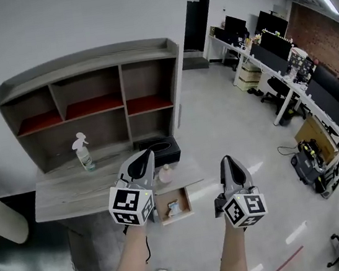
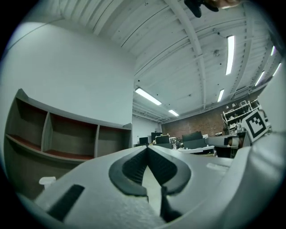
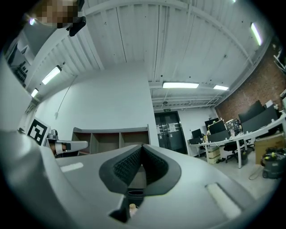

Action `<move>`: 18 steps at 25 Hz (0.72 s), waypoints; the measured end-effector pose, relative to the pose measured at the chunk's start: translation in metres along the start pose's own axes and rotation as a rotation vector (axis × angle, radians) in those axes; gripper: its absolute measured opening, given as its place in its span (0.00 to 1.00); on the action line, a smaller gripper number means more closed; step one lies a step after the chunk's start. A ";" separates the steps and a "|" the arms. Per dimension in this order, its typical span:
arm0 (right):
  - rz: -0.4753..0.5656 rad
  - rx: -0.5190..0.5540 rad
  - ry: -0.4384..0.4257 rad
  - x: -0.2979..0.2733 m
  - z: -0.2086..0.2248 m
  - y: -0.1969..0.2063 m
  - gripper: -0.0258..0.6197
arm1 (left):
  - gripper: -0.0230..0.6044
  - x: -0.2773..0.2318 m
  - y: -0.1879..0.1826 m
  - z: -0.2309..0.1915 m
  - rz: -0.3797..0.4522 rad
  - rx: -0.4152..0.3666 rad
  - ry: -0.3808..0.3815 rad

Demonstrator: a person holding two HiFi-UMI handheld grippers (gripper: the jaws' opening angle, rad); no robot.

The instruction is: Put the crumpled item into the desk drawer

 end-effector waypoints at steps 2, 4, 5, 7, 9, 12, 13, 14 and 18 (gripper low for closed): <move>0.010 0.001 0.001 0.004 -0.001 -0.004 0.06 | 0.04 0.002 -0.004 0.004 0.009 -0.019 0.007; 0.011 -0.002 0.001 0.007 -0.002 -0.004 0.05 | 0.04 0.004 -0.006 0.006 0.015 -0.022 0.011; 0.007 -0.002 0.001 0.009 -0.003 -0.004 0.05 | 0.04 0.006 -0.006 0.007 0.016 -0.019 0.013; -0.004 0.004 -0.001 0.014 -0.004 -0.002 0.05 | 0.04 0.008 -0.006 0.009 0.014 -0.015 0.019; -0.010 0.012 -0.004 0.018 -0.005 -0.002 0.05 | 0.04 0.010 -0.006 0.010 0.015 -0.011 0.025; -0.015 0.013 -0.006 0.022 -0.007 -0.003 0.05 | 0.04 0.012 -0.005 0.012 0.013 -0.006 0.032; -0.016 0.013 -0.006 0.023 -0.007 -0.003 0.05 | 0.04 0.013 -0.005 0.013 0.012 -0.004 0.034; -0.017 0.012 -0.005 0.024 -0.007 -0.003 0.05 | 0.04 0.013 -0.005 0.014 0.011 -0.003 0.036; -0.021 0.013 -0.008 0.025 -0.007 -0.002 0.06 | 0.04 0.013 -0.004 0.014 0.011 0.000 0.040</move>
Point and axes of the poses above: the fingertips, and each gripper's own axes: x backward along the fingers, z to its right, y out of its underside, the point moved 6 cm from there along x, backward along the fingers, and after that the axes turned 11 degrees about y, right-handed, at the moved point
